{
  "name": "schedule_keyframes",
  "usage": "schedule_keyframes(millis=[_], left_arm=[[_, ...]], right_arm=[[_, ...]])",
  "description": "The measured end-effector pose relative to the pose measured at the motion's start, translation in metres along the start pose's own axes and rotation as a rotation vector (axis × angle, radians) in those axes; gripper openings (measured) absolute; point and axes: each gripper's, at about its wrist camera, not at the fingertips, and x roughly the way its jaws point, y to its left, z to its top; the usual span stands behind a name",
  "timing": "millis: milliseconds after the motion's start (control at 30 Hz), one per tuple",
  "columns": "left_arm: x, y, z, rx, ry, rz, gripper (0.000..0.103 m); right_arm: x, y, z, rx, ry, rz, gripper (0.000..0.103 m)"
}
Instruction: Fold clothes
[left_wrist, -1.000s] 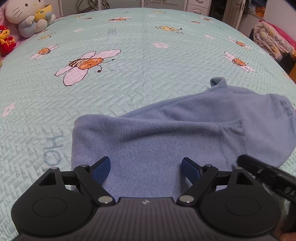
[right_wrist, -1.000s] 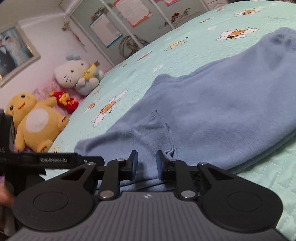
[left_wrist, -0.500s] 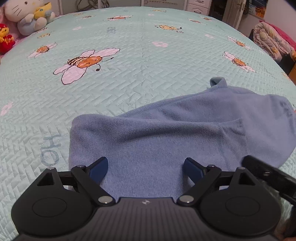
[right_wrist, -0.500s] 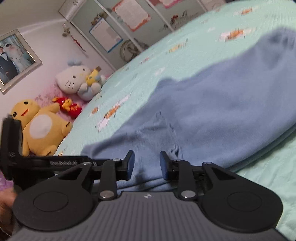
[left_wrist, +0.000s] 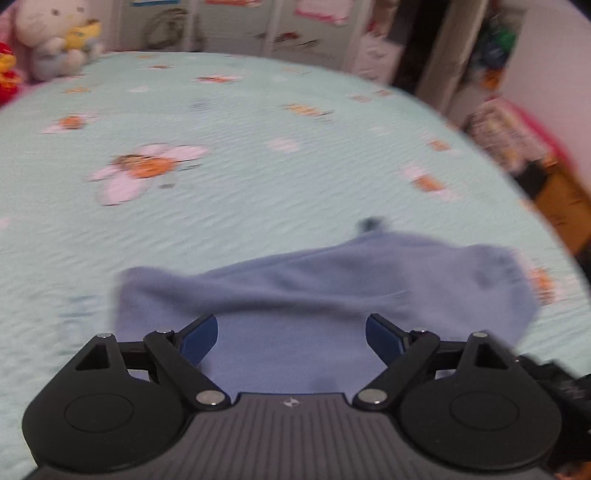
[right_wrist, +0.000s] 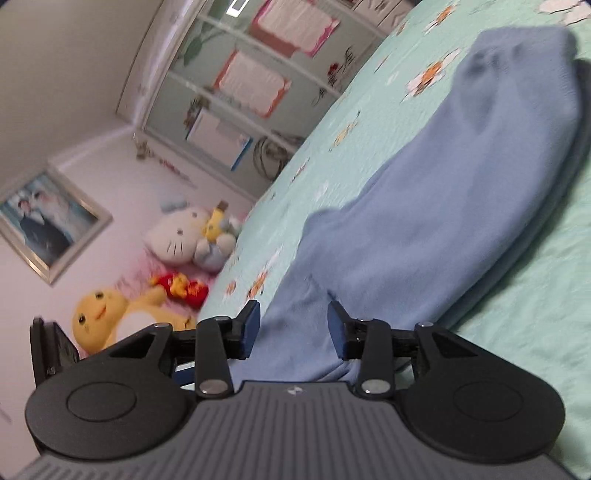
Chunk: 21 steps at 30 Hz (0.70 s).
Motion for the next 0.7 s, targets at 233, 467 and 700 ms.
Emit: schedule_keyframes(millis=[233,467,700], left_arm=[[0.066,-0.037,0.001,0.059,0.117,-0.098,0.079],[0.071,-0.042,-0.003,0.076,0.112,-0.056,0.079],[0.078,-0.048,0.0,0.085,0.128,-0.045,0.079]], right_arm=[[-0.035,-0.023,0.015,0.071,-0.066,-0.099,0.045],[-0.087,-0.045,0.042,0.106,-0.243,-0.266,0.057],[-0.076,-0.083,0.066,0.225,-0.262,-0.32,0.058]])
